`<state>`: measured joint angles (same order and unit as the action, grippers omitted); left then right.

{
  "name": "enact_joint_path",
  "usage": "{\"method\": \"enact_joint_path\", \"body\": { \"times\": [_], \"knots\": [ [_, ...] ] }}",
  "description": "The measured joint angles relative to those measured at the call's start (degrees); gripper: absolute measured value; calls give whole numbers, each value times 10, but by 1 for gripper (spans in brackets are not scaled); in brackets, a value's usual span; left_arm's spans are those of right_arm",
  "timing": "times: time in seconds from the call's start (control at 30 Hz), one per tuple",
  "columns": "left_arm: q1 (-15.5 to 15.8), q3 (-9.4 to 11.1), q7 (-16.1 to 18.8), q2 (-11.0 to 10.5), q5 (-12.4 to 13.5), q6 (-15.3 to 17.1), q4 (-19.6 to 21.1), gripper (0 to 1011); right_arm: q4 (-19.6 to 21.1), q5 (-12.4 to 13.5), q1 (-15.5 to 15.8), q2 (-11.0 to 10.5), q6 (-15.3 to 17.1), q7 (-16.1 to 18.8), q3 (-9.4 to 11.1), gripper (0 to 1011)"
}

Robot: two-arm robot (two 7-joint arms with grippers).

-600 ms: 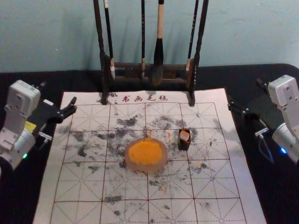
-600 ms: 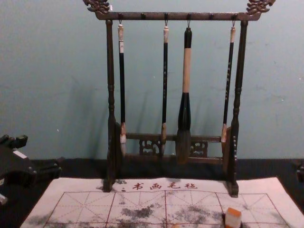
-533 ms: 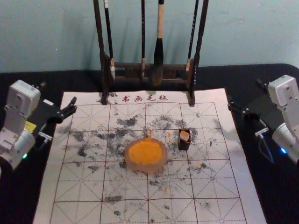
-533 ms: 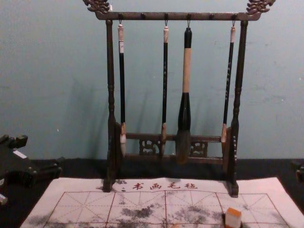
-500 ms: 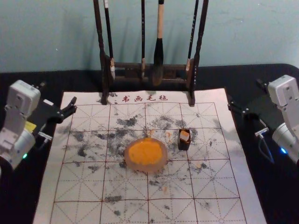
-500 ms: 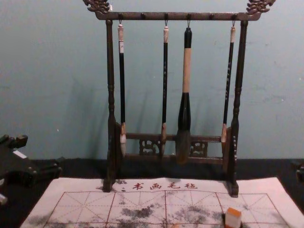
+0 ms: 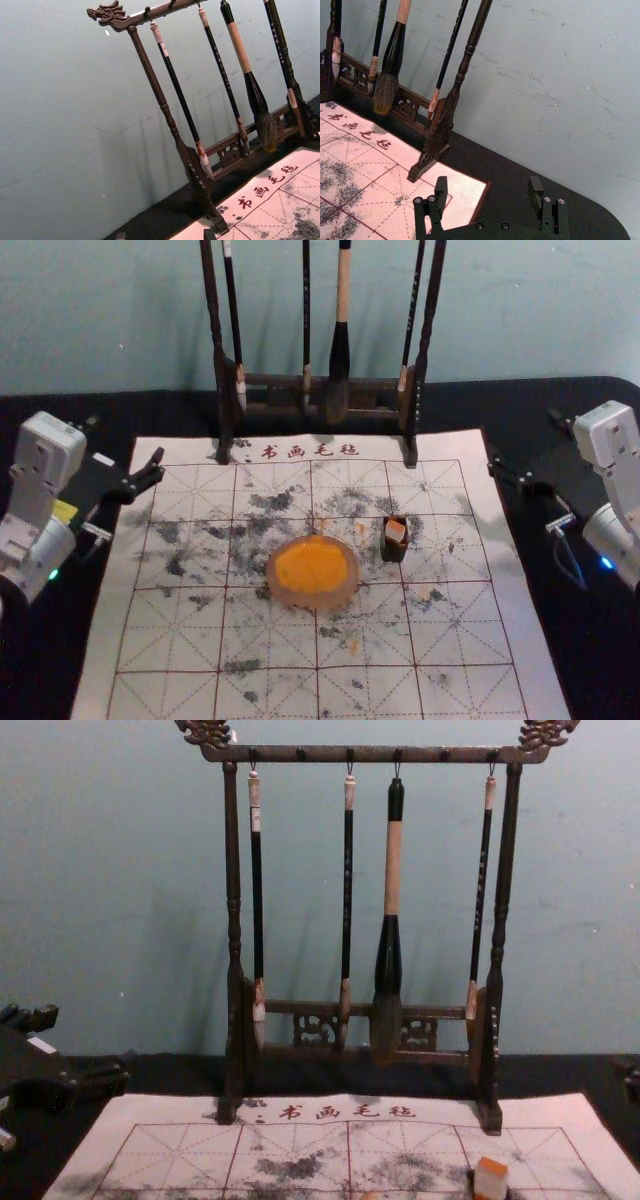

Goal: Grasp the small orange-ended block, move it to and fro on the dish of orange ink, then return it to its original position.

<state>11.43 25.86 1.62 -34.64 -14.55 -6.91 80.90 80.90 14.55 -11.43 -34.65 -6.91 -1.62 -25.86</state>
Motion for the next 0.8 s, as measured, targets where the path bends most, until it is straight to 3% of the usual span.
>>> {"method": "enact_joint_path", "body": {
  "times": [0.8],
  "knots": [
    [0,0,0,0,0,0,0,1001,0,0,0,0,0,0,0,1000]
  ]
}}
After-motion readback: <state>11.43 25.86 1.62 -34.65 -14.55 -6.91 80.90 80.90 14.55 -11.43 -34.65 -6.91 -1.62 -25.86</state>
